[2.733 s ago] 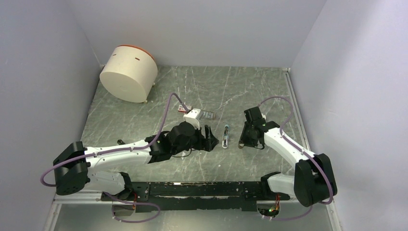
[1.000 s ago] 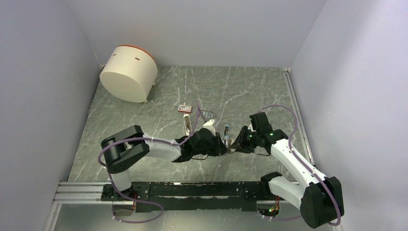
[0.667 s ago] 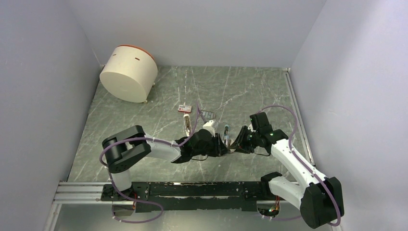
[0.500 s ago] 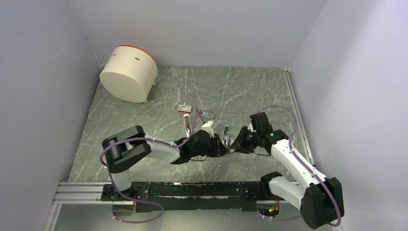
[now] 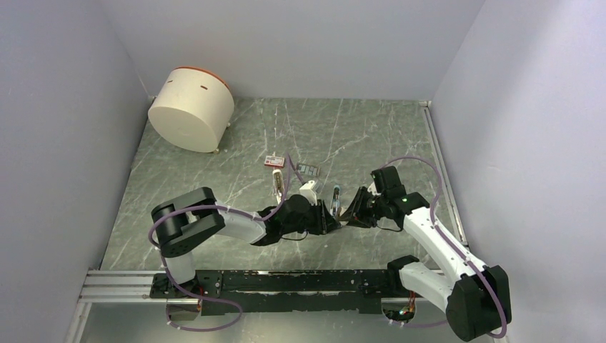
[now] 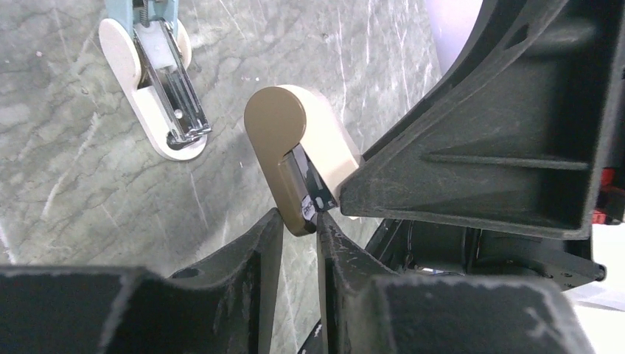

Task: Load the staples into the stapler

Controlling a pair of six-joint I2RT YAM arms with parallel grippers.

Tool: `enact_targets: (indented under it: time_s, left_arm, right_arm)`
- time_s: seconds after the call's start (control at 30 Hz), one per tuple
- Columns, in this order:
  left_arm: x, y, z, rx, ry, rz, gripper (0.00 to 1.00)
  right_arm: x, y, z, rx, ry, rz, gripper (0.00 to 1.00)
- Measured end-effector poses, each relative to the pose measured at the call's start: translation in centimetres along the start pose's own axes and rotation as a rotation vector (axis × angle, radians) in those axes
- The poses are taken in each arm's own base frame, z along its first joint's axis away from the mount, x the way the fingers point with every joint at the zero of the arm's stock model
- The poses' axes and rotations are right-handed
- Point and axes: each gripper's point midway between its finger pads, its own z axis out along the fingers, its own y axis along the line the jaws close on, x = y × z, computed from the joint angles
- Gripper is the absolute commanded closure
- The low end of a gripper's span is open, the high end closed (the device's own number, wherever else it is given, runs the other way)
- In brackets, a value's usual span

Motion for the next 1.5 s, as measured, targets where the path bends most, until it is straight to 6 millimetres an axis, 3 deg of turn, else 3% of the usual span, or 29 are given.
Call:
enact_targets:
  time_s: [0.37, 1.2, 1.37, 1.5]
  left_arm:
    - [0.1, -0.2, 0.2, 0.018, 0.003, -0.007, 0.95]
    - [-0.6, -1.2, 0.8, 0.024, -0.004, 0.005, 0.95]
    - [0.5, 1.1, 1.3, -0.047, 0.028, 0.019, 0.95]
    - [0.8, 1.6, 1.4, -0.064, 0.04, 0.025, 0.95]
  right_arm:
    - [-0.1, 0.2, -0.6, 0.008, 0.007, -0.004, 0.83]
    - [-1.2, -0.4, -1.6, -0.028, 0.078, 0.089, 0.83]
    - [-1.8, -1.1, -1.8, -0.024, 0.074, 0.104, 0.82]
    - [-1.9, -1.5, -1.6, -0.012, 0.084, 0.106, 0.8]
